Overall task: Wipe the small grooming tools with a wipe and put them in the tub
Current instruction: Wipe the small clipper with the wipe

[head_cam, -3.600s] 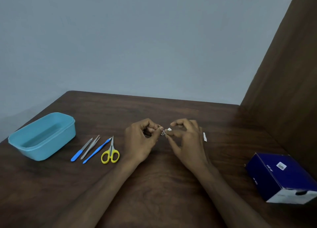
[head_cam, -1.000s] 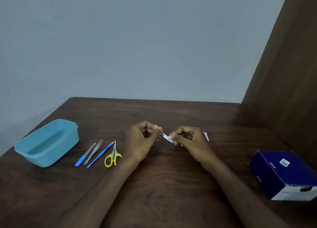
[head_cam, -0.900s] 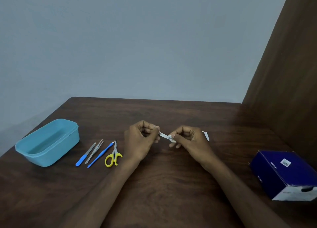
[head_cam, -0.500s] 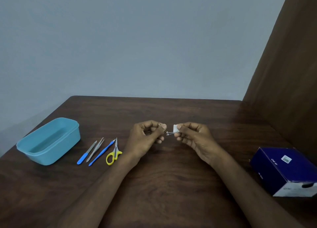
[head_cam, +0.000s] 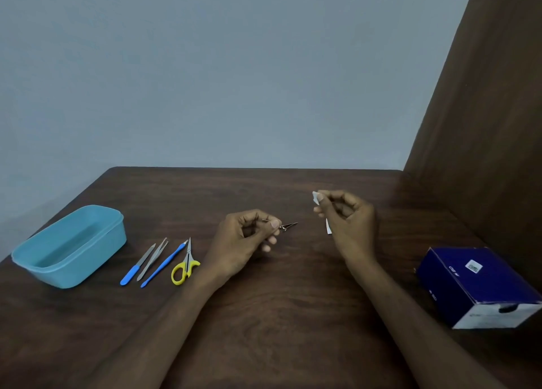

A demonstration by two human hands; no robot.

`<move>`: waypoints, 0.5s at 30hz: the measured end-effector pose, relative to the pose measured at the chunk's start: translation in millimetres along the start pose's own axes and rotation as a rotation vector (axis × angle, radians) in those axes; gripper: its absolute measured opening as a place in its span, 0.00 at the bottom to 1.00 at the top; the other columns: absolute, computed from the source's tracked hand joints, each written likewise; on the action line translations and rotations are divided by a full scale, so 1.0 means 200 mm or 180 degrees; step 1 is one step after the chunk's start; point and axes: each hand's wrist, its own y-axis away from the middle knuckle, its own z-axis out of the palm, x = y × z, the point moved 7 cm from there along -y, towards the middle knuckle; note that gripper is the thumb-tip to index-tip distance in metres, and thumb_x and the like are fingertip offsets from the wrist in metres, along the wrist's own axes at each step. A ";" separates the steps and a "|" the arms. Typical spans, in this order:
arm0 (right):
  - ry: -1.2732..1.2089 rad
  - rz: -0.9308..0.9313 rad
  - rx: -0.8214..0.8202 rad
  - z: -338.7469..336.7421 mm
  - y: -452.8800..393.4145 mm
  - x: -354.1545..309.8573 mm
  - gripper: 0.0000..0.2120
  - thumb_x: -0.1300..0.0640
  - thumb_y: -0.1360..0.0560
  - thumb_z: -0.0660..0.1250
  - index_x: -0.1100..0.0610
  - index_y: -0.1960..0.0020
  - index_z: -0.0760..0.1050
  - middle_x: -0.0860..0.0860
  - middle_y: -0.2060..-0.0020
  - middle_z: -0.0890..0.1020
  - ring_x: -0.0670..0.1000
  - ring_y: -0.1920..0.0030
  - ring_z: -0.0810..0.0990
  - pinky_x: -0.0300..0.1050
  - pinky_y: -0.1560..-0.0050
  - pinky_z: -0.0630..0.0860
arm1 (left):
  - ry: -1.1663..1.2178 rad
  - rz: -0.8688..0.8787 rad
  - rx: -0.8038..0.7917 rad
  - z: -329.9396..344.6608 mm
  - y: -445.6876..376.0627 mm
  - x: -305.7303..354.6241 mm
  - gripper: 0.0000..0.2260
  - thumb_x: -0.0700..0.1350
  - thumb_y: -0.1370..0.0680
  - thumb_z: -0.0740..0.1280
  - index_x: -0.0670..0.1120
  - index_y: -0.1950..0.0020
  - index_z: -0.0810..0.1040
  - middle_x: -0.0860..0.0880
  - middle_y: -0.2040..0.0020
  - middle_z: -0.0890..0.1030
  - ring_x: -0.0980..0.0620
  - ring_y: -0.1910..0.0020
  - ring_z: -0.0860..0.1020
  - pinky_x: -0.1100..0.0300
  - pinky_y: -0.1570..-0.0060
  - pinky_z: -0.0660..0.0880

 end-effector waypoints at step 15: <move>0.1356 -0.1604 -0.0904 0.15 0.13 -0.14 0.03 0.58 0.23 0.78 0.51 0.50 0.88 0.42 0.54 0.86 0.45 0.51 0.84 0.51 0.48 0.80 | -0.0018 0.0261 -0.0013 -0.01 -0.01 0.01 0.04 0.45 0.17 0.72 0.49 0.51 0.86 0.41 0.56 0.85 0.50 0.57 0.84 0.52 0.58 0.84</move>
